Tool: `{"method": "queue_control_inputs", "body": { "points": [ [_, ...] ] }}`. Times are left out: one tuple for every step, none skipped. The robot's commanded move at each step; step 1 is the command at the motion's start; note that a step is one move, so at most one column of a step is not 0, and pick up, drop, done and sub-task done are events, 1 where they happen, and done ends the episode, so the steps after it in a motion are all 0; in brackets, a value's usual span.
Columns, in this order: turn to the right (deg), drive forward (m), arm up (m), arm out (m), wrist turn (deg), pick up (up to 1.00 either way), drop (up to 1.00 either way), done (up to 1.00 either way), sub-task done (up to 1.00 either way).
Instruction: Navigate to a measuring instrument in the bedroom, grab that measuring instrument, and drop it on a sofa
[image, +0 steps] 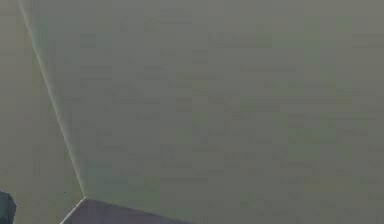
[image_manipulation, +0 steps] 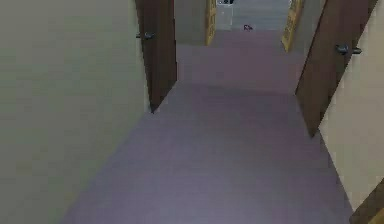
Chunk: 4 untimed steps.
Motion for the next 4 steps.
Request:
{"method": "queue_control_inputs", "body": {
  "points": [
    [45.0,0.0,0.0,0.0,0.0,0.0,0.0,0.0,0.0],
    [45.0,0.0,0.0,0.0,0.0,0.0,0.0,0.0,0.0],
    [15.0,0.0,0.0,0.0,0.0,0.0,0.0,0.0,0.0],
    [0.0,0.05,0.0,0.0,0.0,0.0,0.0,0.0,0.0]
  ]
}}
